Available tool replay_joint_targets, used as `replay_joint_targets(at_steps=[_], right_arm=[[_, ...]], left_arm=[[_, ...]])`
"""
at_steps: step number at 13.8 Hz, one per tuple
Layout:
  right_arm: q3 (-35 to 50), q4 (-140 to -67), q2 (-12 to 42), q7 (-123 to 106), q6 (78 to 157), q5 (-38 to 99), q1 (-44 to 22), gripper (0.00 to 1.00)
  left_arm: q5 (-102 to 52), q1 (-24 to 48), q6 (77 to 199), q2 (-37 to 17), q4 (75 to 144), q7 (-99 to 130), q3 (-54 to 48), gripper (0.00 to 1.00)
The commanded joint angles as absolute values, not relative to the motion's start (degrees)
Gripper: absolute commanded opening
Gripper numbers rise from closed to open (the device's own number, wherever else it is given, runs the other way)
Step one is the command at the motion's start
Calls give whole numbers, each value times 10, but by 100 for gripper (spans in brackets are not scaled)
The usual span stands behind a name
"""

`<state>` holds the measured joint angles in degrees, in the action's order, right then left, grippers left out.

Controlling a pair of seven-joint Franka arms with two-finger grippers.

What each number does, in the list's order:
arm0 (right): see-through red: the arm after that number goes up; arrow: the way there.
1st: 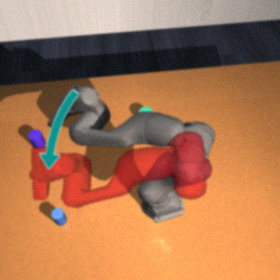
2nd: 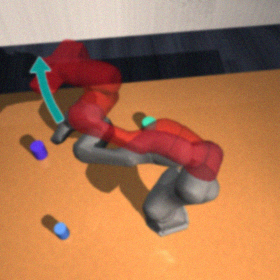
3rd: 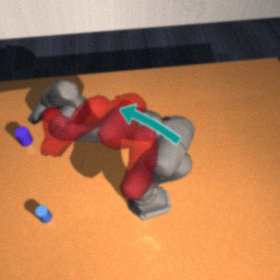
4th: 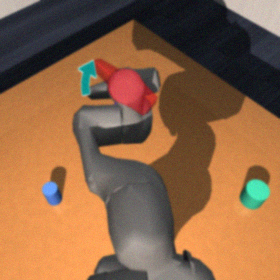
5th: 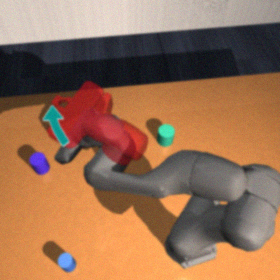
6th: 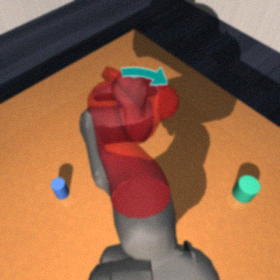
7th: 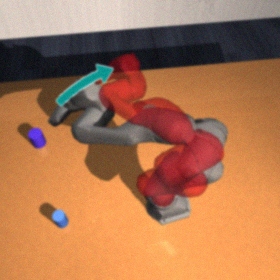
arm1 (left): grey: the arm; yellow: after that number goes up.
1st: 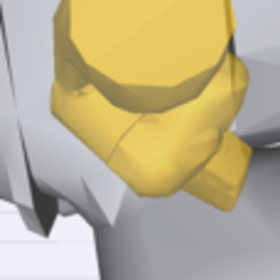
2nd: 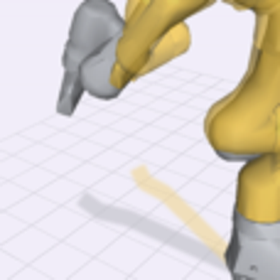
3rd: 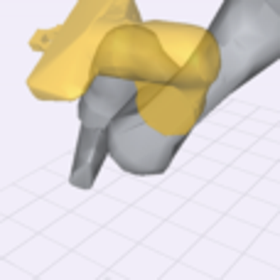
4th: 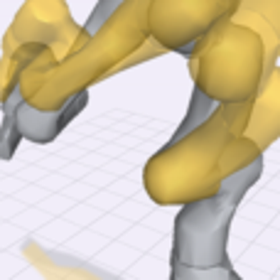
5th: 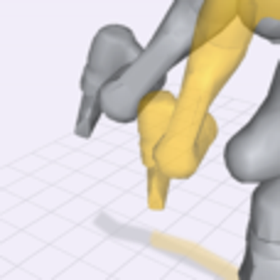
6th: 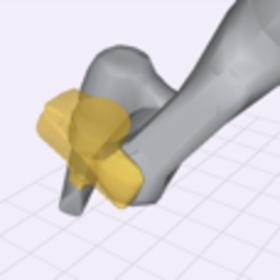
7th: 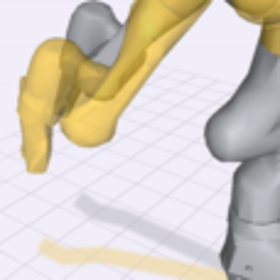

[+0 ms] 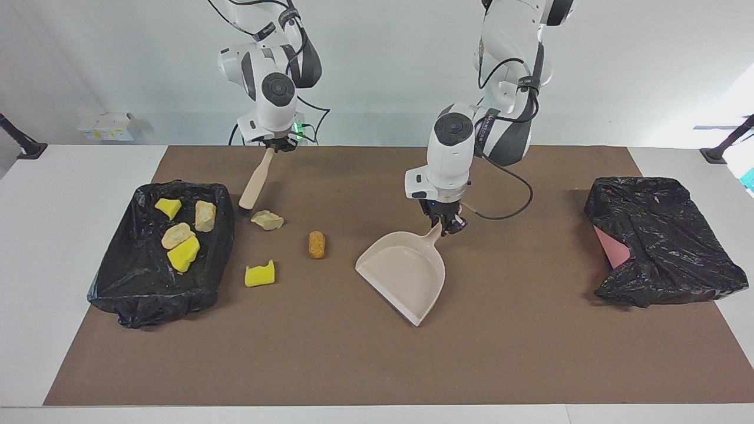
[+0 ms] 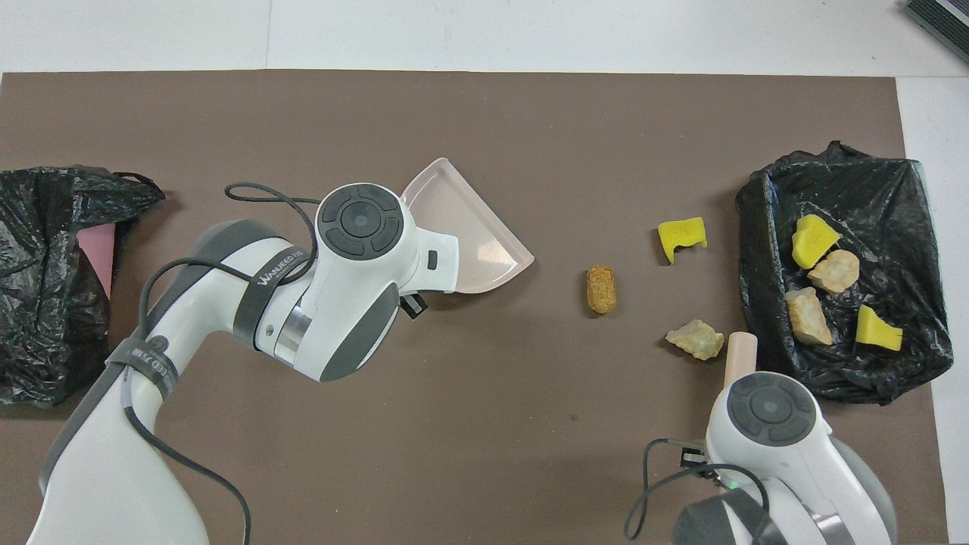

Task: Sweep and dump trash in bin
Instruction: 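Sweep the chunks into the dustpan with the right gripper's brush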

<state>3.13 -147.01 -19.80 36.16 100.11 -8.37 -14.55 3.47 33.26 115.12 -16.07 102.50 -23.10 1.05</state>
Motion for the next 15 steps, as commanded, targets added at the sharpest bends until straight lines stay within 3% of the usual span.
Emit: replay_joint_targets(at_steps=[1,6,10,15], right_arm=[[38,-1465,-143,339,1046,-103,-132,0],[38,-1355,-47,298,1037,-95,-141,0],[40,-1281,15,283,1038,-22,-145,0],[40,-1260,41,280,1050,58,-207,0]], left_arm=[[45,337,1127,-125,1061,-339,8,0],[44,381,1159,-83,1134,-356,4,0],[36,394,1219,-81,1156,-380,3,0],[29,415,1251,-87,1159,-349,2,0]])
